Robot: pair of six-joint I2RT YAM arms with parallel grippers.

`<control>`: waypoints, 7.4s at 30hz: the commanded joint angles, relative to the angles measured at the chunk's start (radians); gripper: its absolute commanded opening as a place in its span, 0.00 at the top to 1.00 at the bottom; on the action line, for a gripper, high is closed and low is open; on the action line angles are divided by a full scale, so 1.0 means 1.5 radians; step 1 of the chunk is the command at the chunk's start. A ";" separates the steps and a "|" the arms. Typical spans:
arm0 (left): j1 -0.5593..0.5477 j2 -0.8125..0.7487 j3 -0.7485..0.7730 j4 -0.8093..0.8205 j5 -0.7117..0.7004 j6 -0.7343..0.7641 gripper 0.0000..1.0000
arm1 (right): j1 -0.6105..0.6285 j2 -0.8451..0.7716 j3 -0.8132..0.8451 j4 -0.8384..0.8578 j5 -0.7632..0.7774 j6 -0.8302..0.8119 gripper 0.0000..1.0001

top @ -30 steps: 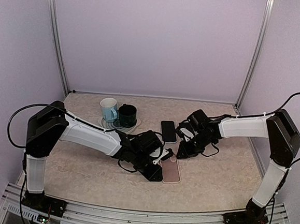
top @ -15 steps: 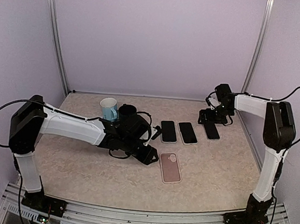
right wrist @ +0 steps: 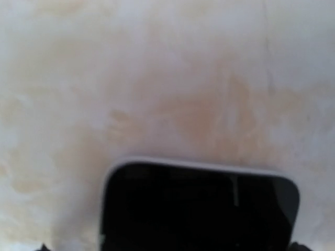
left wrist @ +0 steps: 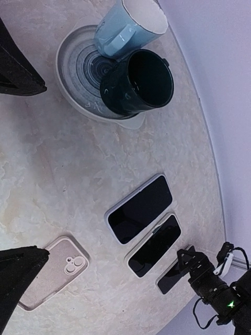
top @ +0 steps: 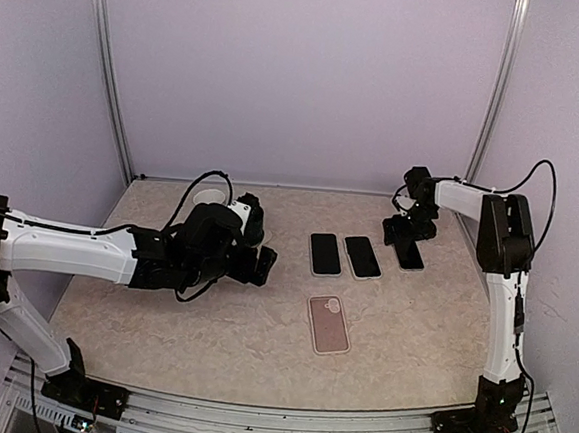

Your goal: Put the phone into the phone case

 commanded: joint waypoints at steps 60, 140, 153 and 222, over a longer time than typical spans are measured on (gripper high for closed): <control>-0.099 0.389 0.229 0.014 0.410 0.236 0.47 | 0.128 -0.456 -0.485 0.205 0.021 0.114 0.42; 0.046 0.077 -0.075 0.093 0.072 -0.006 0.41 | 0.520 -0.370 -0.562 0.078 0.038 0.422 0.01; 0.045 0.070 -0.080 0.088 0.068 -0.018 0.41 | 0.490 -0.363 -0.501 0.068 0.050 0.356 0.01; -0.092 0.342 0.107 0.041 0.287 0.167 0.77 | 0.372 -0.485 -0.724 0.198 -0.232 0.289 0.84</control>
